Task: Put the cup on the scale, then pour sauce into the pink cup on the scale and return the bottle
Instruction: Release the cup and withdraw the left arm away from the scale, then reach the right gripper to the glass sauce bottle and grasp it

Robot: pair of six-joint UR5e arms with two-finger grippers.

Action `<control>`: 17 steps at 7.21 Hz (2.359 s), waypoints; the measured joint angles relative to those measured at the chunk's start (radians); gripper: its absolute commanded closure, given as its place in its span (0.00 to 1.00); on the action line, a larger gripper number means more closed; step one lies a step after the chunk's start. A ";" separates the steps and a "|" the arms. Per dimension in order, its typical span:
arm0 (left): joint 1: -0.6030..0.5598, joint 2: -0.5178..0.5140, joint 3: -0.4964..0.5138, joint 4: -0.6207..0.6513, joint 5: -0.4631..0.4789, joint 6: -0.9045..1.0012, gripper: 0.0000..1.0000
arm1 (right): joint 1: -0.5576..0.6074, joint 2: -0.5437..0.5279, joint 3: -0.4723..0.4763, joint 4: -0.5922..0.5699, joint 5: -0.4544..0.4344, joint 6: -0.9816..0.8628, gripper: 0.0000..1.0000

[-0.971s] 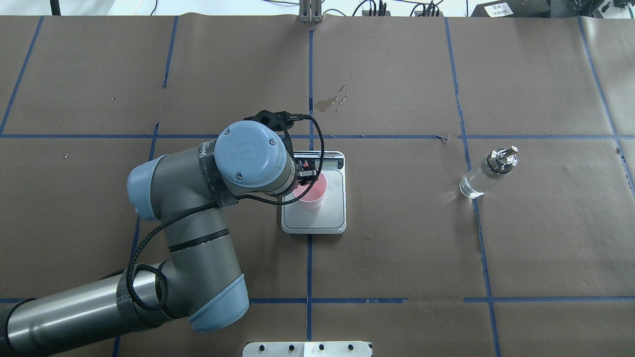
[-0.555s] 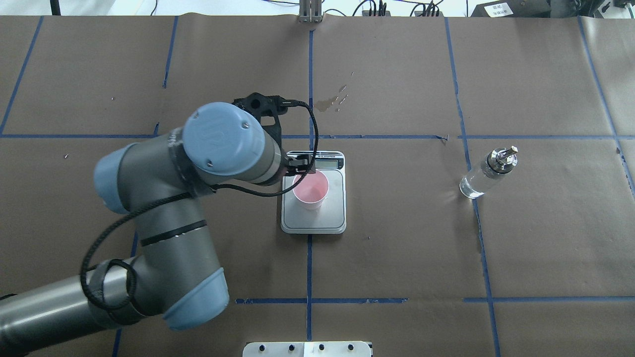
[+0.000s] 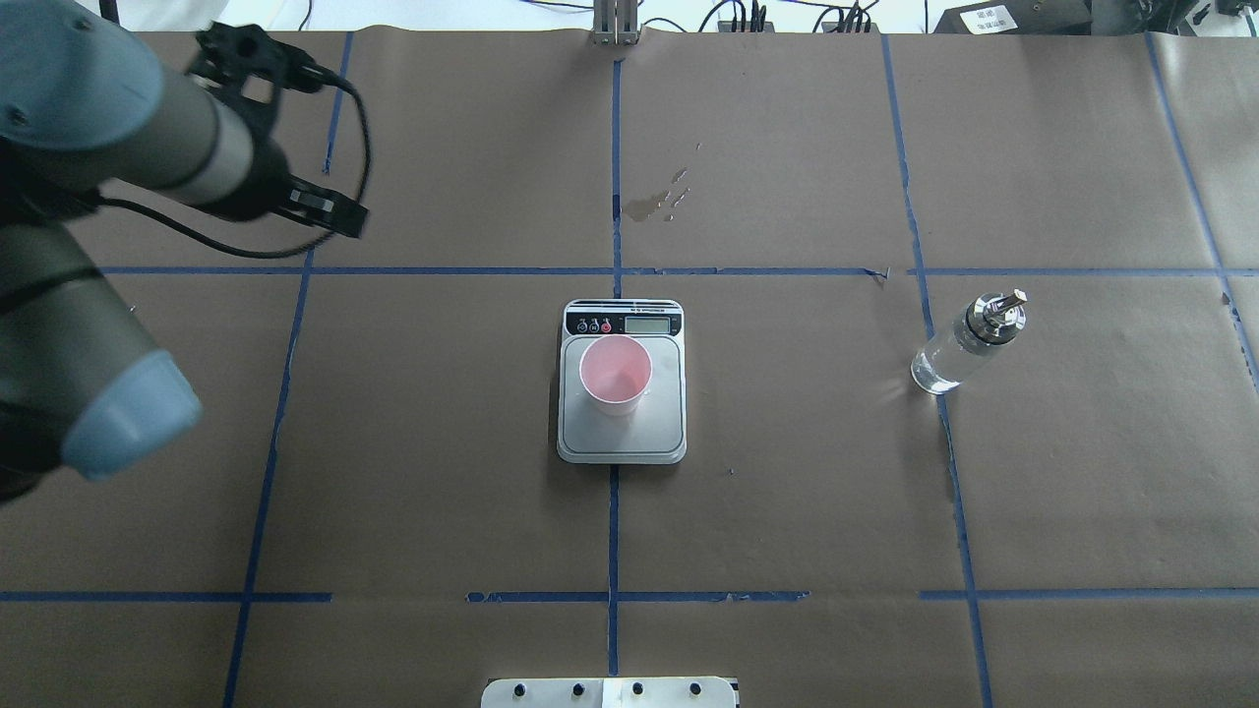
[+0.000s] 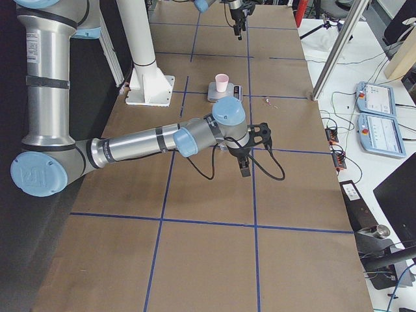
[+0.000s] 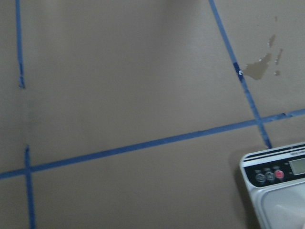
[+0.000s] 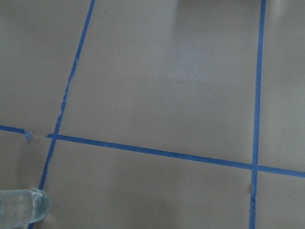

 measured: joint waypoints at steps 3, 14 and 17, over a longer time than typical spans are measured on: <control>-0.399 0.109 0.234 0.000 -0.146 0.526 0.00 | -0.204 -0.017 0.212 0.000 -0.093 0.361 0.01; -0.669 0.516 0.309 -0.138 -0.396 0.891 0.00 | -1.114 -0.161 -0.003 0.704 -1.247 0.800 0.00; -0.668 0.514 0.303 -0.137 -0.396 0.890 0.00 | -1.095 -0.111 -0.050 0.713 -1.261 0.725 0.00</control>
